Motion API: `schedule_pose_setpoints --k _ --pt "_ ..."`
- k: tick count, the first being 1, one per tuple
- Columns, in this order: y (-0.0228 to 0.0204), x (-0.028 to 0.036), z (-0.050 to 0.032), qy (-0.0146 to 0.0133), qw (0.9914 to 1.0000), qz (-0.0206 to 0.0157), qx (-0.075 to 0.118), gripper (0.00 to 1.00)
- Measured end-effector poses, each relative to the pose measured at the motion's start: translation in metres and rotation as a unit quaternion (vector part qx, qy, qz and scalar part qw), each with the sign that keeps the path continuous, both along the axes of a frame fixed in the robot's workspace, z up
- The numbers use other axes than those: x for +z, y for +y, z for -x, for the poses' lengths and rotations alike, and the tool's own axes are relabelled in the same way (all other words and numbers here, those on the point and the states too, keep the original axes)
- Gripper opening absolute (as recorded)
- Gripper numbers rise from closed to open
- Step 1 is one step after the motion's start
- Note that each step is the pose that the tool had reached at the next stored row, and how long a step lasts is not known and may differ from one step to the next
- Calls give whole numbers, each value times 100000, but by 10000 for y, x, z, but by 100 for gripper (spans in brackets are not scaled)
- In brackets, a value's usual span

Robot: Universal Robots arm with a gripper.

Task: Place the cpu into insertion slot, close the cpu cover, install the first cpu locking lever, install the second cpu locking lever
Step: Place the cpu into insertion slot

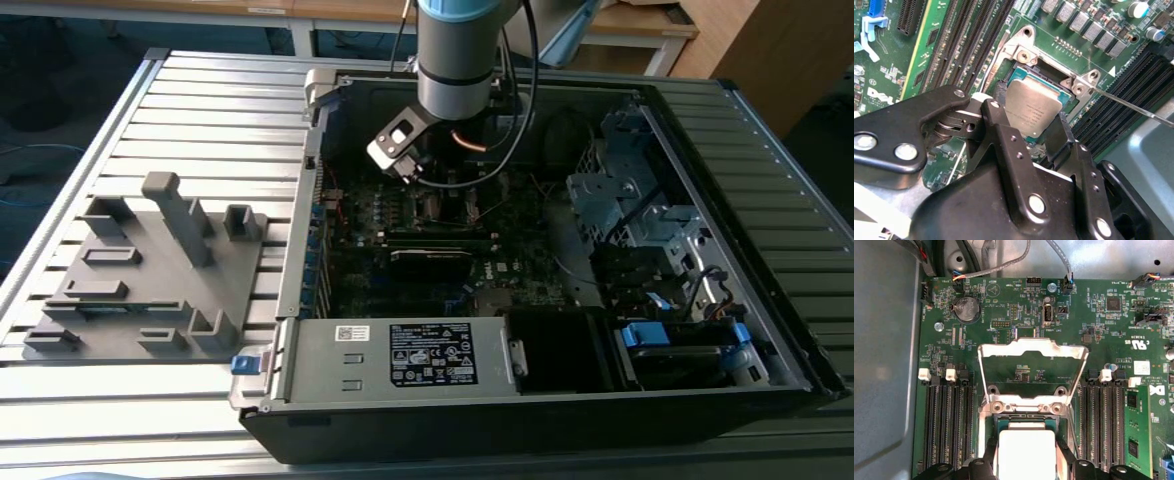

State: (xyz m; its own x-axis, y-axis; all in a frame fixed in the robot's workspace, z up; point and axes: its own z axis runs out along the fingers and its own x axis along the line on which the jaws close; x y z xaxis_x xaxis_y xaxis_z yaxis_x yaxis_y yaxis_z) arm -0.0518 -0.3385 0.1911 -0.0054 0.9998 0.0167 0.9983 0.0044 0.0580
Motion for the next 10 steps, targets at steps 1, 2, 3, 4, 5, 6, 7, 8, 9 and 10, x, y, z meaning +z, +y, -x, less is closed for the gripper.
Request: schedule_pose_setpoints --k 1,2,3,4,5,6,7,8,9,10 --pt "1 5 0 0 100000 -5 1 54" --pt "1 8 -1 4 100000 -1 0 54" --pt "1 10 0 10 100000 6 1 54" --pt "0 13 0 10 100000 1 2 54" --pt "0 18 0 21 100000 7 3 54" --pt "0 25 0 22 100000 8 4 54" --pt "0 31 0 26 100000 26 1 54" --pt "0 33 0 22 100000 24 1 54" --pt "0 33 0 22 100000 23 2 54" --pt "-1 33 1 24 100000 29 0 54"
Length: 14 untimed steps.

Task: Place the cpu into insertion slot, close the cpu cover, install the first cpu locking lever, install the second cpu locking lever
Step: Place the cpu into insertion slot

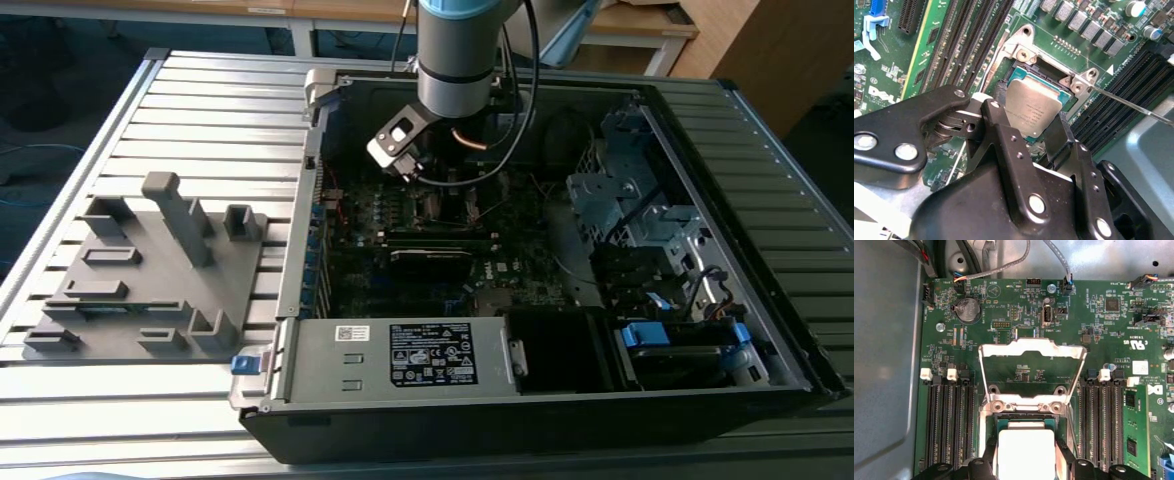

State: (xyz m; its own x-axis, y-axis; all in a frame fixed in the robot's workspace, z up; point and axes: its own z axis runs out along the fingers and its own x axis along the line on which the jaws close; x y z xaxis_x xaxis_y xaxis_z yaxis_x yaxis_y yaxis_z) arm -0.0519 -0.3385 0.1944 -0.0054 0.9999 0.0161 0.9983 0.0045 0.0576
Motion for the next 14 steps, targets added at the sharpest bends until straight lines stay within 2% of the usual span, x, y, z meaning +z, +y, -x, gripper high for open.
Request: schedule_pose_setpoints --k 14 --pt "0 -16 -6 4 100000 16 -4 54"
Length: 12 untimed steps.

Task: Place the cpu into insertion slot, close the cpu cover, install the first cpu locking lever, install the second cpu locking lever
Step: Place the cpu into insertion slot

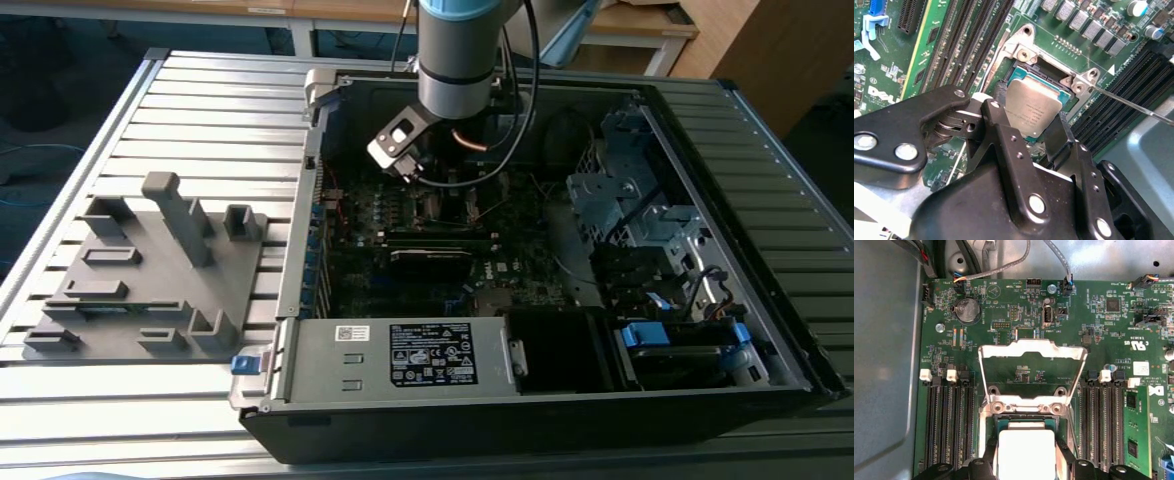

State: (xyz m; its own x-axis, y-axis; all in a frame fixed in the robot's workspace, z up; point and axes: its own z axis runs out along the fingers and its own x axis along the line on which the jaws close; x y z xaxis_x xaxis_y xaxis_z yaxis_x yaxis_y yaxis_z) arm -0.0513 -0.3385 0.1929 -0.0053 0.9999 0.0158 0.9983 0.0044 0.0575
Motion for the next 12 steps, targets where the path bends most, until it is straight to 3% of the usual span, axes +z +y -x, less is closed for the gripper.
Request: schedule_pose_setpoints --k 12 --pt "0 -22 0 5 100000 -3 3 54"
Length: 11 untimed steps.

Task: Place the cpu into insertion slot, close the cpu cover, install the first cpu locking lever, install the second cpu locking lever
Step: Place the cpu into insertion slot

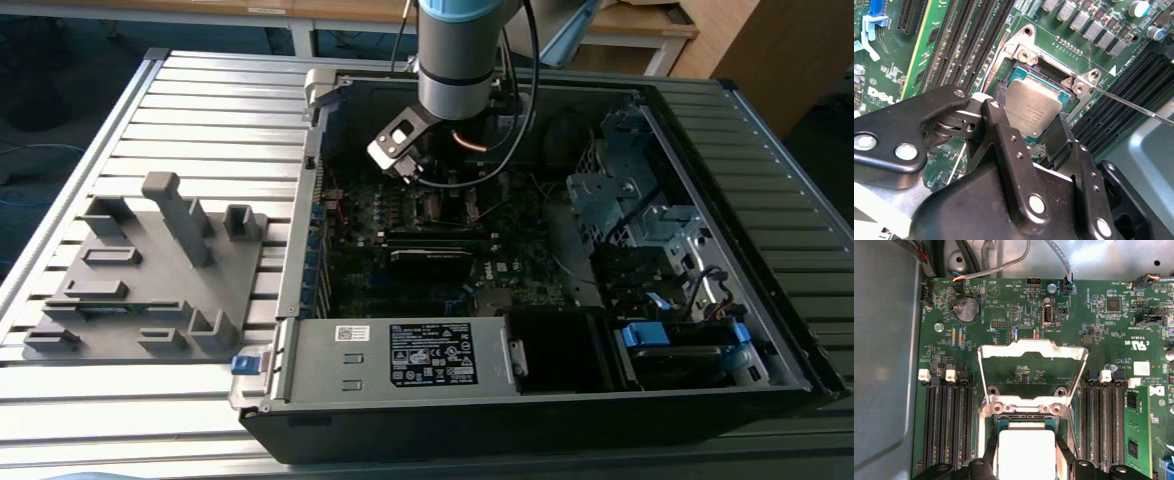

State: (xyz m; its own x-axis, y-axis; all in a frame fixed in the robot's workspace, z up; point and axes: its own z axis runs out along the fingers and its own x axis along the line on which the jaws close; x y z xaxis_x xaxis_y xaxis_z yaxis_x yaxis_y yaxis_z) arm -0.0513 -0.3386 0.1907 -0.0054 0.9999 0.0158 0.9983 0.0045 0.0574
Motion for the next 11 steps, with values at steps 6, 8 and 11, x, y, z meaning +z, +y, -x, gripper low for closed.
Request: schedule_pose_setpoints --k 6,8,11 --pt "0 -1 0 1 100000 0 0 54" --pt "0 -1 0 -1 100000 2 2 54" --pt "0 -1 0 -1 100000 -1 1 54"
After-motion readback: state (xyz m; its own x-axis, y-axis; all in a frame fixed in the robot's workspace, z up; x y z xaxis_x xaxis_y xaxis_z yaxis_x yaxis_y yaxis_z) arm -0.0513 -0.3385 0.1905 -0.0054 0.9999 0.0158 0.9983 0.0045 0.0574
